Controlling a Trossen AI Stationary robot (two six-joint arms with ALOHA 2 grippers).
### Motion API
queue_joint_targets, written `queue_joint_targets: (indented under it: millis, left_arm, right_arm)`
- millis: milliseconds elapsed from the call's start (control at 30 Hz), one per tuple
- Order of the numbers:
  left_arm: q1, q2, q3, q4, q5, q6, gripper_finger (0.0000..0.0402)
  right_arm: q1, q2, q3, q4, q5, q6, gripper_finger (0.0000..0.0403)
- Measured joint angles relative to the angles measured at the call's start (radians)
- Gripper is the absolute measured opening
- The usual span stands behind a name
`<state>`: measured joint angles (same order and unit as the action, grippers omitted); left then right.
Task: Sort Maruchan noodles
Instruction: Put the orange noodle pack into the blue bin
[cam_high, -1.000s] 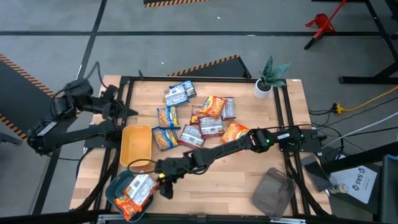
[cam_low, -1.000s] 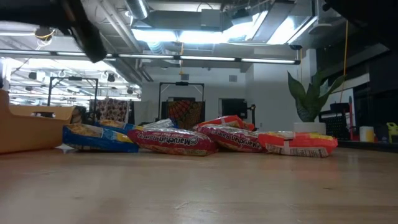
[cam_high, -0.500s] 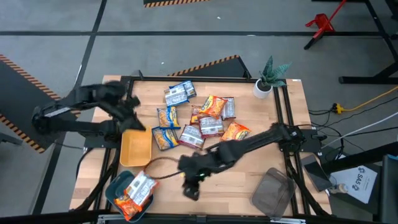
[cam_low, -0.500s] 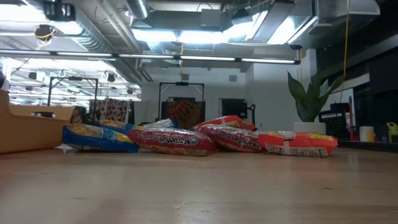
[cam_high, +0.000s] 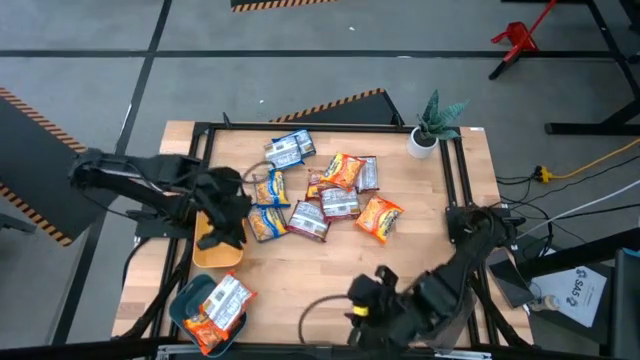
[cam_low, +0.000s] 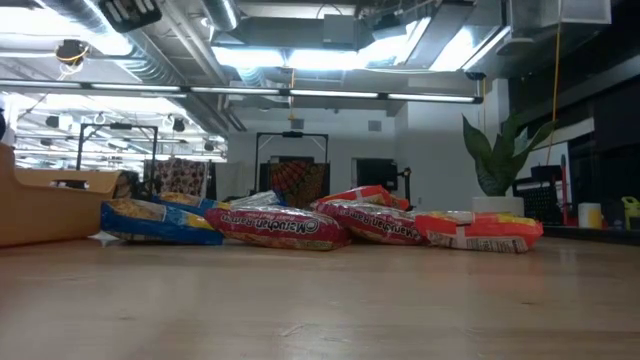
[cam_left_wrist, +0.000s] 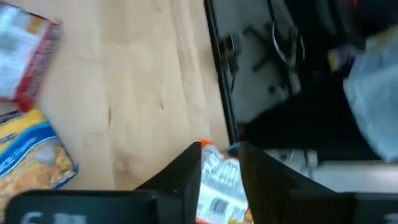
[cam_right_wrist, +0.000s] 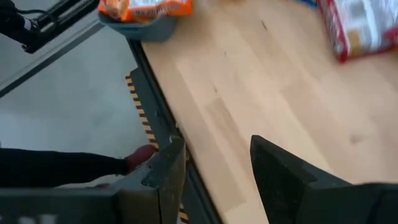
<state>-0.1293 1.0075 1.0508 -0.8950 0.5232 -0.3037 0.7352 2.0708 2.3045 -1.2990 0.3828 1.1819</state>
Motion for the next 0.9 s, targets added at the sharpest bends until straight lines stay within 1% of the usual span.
queue_joint_targets:
  millis: [167,300,400,533,733,900]
  left_arm:
    - [-0.087,0.132,0.0,-0.009,0.029,0.129,0.015]
    - [-0.118,0.242,0.0,-0.011,0.068,0.214,0.0166]
    - [-0.123,0.308,0.0,-0.012,0.068,0.307,0.0168]
    - [-0.122,0.382,0.0,-0.013,0.085,0.411,0.0168]
    - [-0.122,0.503,-0.009,-0.015,0.19,0.545,0.0167]
    - [-0.122,0.566,-0.058,-0.016,0.256,0.623,0.0167]
  right_arm:
    - [0.067,0.001,-0.055,0.017,0.035,0.137,0.0166]
    - [0.11,0.001,-0.096,0.026,0.072,0.241,0.0166]
    - [0.133,0.002,-0.121,0.04,0.104,0.299,0.0166]
    - [0.144,0.002,-0.156,0.078,0.103,0.338,0.0166]
    - [0.142,0.002,-0.196,0.152,0.099,0.34,0.0166]
    - [0.142,0.002,-0.207,0.167,0.096,0.34,0.0166]
